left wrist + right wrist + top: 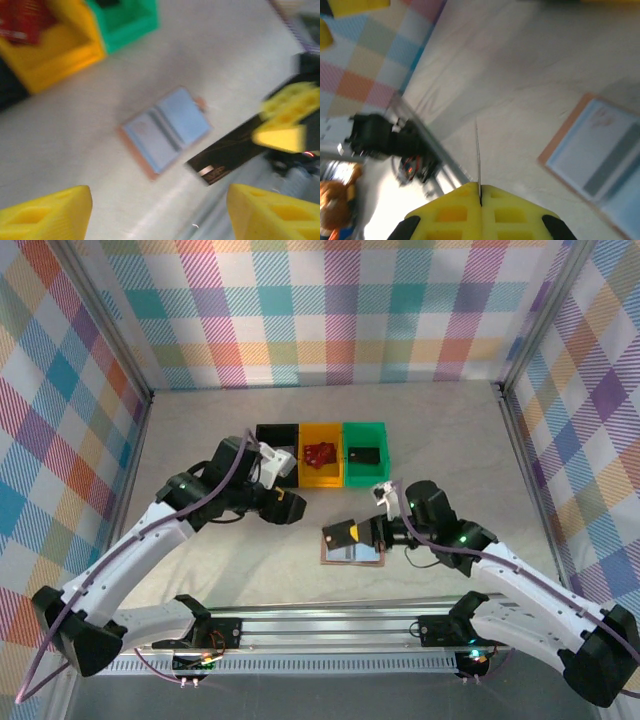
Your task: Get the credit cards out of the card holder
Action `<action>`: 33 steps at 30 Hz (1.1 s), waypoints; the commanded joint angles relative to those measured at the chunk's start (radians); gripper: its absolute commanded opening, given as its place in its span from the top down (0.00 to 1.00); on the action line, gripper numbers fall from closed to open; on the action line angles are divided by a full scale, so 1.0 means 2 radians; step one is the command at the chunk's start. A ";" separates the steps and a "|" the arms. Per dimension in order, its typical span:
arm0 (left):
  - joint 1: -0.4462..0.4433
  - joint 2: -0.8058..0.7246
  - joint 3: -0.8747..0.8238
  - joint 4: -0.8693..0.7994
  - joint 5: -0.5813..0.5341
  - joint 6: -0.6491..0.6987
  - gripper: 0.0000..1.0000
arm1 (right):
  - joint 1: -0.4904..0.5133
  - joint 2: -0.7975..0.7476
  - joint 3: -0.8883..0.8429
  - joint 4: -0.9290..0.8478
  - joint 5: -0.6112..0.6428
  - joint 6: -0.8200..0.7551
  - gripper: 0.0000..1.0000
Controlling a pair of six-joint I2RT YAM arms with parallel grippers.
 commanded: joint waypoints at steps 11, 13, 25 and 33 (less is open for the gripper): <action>0.002 -0.081 -0.075 0.062 -0.344 -0.065 0.00 | -0.105 0.139 0.191 -0.139 0.141 -0.008 1.00; 0.001 -0.077 -0.072 0.057 -0.354 -0.065 0.00 | -0.118 0.172 0.219 -0.147 0.141 -0.007 1.00; -0.005 -0.084 -0.068 0.043 -0.383 -0.078 0.00 | -0.151 0.334 0.309 -0.108 0.150 -0.024 1.00; -0.012 -0.087 -0.070 0.043 -0.390 -0.077 0.00 | -0.164 0.420 0.378 -0.091 0.133 -0.030 1.00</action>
